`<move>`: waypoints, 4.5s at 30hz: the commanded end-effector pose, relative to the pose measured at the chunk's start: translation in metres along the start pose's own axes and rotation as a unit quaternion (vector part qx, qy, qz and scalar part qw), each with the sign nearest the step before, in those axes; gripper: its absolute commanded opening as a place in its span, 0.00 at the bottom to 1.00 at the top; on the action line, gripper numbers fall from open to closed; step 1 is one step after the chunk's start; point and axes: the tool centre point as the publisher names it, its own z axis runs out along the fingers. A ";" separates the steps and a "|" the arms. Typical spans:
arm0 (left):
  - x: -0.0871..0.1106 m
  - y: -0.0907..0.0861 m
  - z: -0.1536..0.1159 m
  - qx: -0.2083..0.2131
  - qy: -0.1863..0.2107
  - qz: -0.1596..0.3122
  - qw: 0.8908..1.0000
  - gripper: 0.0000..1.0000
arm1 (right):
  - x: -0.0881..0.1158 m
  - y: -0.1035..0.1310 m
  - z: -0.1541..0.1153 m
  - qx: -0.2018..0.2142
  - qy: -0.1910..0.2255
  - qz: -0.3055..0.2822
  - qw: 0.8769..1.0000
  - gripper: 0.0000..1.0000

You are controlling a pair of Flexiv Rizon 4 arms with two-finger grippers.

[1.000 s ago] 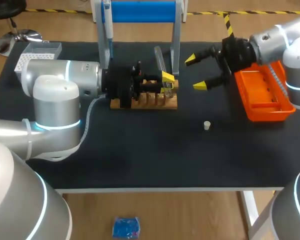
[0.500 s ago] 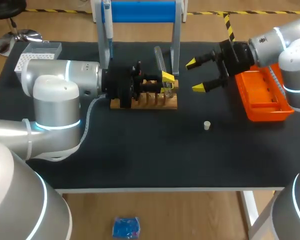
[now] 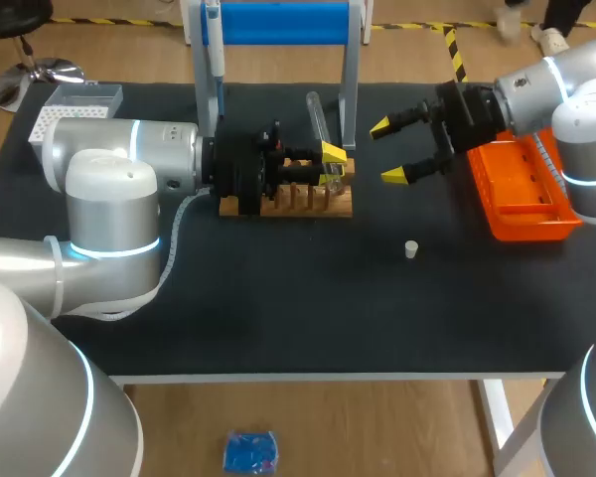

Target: Invert the test tube, pick up the pipette, mount the tip to pipette, aspirate from beaker and dispense into the tube, eject the tip, return the pipette, and cap with the stopper.

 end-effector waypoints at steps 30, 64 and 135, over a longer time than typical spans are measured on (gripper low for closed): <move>-0.030 0.058 -0.019 -0.022 -0.072 -0.390 0.918 0.00 | -0.001 -0.001 -0.001 0.000 0.002 0.000 1.000 1.00; -0.034 0.090 -0.041 -0.079 -0.110 -0.538 0.832 0.00 | -0.001 -0.001 -0.001 0.000 0.002 0.000 1.000 1.00; 0.008 0.169 -0.042 0.029 -0.109 -0.688 0.717 0.00 | -0.001 -0.001 -0.001 0.000 0.002 0.000 1.000 1.00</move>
